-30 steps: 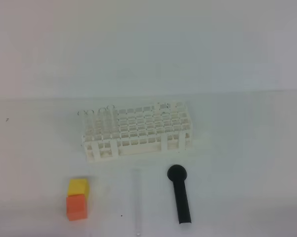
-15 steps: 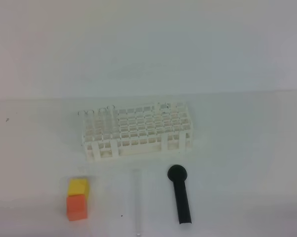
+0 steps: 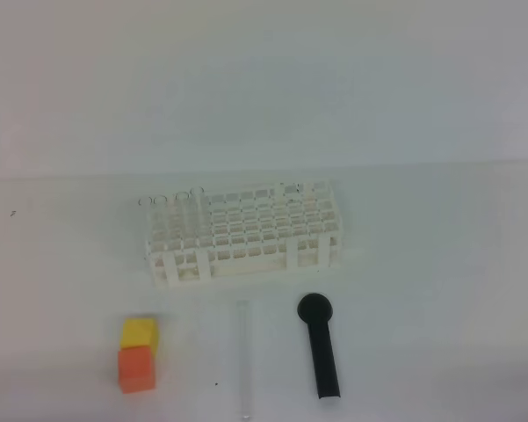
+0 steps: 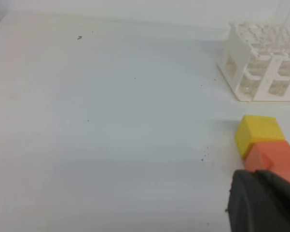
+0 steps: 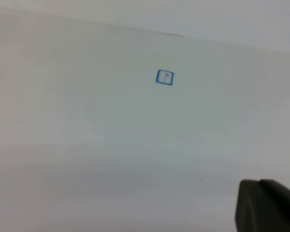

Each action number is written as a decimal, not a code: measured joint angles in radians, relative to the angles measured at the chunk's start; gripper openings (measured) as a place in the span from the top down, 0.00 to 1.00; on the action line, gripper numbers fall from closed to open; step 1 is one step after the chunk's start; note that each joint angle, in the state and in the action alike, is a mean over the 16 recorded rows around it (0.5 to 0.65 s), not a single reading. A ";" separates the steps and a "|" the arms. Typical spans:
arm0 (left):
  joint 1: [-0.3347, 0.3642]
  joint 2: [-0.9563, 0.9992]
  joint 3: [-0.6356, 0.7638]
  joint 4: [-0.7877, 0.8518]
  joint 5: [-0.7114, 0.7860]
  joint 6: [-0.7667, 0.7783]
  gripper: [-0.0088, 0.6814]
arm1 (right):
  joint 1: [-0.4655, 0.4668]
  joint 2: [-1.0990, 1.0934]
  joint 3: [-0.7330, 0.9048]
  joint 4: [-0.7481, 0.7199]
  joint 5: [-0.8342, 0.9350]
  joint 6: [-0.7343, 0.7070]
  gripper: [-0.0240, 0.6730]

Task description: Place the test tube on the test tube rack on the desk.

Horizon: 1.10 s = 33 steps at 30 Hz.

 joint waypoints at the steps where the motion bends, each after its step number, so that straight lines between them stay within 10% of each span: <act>1: 0.000 0.000 0.000 0.000 0.000 0.000 0.99 | 0.000 0.000 0.000 0.000 0.000 0.000 0.97; 33: 0.000 0.000 0.000 -0.237 -0.324 -0.067 0.99 | 0.000 0.000 0.000 -0.002 0.000 0.000 0.97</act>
